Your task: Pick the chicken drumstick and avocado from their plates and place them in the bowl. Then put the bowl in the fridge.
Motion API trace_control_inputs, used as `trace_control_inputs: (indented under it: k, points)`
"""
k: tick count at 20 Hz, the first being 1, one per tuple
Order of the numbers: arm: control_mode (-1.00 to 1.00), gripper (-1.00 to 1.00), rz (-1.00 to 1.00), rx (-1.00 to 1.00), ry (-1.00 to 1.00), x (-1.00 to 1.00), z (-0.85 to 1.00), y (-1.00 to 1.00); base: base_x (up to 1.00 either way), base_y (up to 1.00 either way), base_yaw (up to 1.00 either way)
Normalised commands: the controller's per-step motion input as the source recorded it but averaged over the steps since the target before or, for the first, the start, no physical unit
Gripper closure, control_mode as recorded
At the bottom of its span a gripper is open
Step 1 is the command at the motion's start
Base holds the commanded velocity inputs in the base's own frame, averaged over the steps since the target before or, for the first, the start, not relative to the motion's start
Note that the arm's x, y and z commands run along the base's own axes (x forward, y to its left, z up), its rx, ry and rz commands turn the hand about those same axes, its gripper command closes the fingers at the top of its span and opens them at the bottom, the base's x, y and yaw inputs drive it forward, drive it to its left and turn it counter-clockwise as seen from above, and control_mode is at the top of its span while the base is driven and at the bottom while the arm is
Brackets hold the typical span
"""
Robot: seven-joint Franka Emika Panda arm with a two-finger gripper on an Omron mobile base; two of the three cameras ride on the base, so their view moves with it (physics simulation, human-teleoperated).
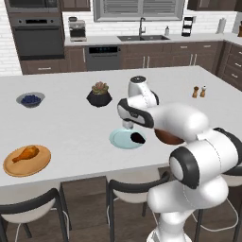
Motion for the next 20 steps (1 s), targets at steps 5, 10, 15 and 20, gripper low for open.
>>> trace_control_inputs:
  k: [5, 10, 15, 20]
  points:
    - [-1.0, -1.0, 0.05, -0.02, 0.0, 0.21, -0.25, -0.05, 0.0, 0.0, 0.0]
    - [-1.0, -1.0, 0.0, 0.0, 0.03, 0.21, -0.35, -0.24, 0.0, 0.0, 0.0]
    - [-1.0, -1.0, 0.0, 0.0, 0.07, 0.29, -0.38, 0.0, 0.0, 0.0, 0.0]
    - [-1.0, -1.0, 0.0, 0.0, 0.06, 0.2, -0.44, -0.03, 0.0, 0.0, 0.0]
